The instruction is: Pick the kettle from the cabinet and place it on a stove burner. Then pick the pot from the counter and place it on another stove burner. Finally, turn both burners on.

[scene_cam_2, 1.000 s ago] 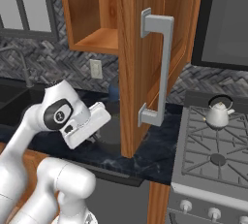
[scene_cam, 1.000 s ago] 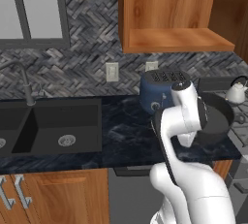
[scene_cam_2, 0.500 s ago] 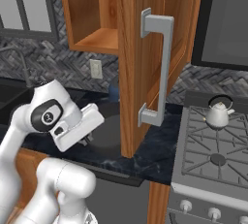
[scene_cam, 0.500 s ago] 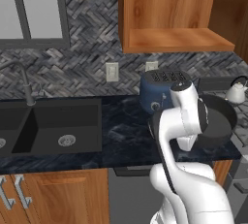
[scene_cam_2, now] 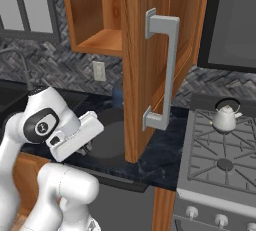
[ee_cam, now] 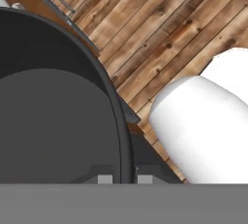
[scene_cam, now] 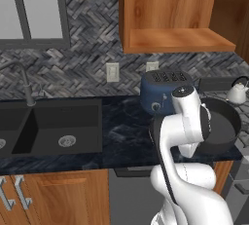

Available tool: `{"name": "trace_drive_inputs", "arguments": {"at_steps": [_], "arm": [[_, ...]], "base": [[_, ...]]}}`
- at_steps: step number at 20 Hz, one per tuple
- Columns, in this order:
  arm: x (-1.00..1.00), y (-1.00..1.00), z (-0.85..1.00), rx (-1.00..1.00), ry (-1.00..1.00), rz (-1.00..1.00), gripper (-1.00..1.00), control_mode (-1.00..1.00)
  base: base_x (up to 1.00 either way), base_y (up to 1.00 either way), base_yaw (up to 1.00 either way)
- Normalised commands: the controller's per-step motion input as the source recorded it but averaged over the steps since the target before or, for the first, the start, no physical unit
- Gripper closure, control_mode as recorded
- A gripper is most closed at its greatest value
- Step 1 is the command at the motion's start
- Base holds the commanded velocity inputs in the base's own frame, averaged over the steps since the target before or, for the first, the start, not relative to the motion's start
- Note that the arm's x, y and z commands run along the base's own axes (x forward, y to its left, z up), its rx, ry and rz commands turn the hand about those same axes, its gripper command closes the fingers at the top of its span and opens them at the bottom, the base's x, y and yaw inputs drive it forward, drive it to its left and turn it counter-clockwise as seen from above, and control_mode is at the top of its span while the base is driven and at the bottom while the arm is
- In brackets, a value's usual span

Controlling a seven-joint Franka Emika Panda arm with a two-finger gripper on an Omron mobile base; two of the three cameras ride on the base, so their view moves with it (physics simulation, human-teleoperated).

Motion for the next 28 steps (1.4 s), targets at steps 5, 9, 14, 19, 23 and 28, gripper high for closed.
{"name": "trace_drive_inputs", "arguments": {"at_steps": [5,9,14,19,23,28], "arm": [[0.00,0.00,0.00,0.00,0.00,0.00,1.00,1.00],[0.00,0.00,0.00,0.00,0.00,0.00,1.00,1.00],[0.00,0.00,0.00,0.00,0.00,0.00,1.00,1.00],[0.00,0.00,0.00,0.00,0.00,0.00,1.00,1.00],[0.00,0.00,0.00,0.00,0.00,0.00,1.00,1.00],[0.00,0.00,0.00,0.00,0.00,0.00,1.00,1.00]], "base": [[-0.44,0.00,0.00],[-0.70,0.01,0.00],[-0.65,0.00,0.00],[-0.50,-0.04,0.00],[-0.43,-0.27,0.00],[-0.50,-0.35,0.00]]}}
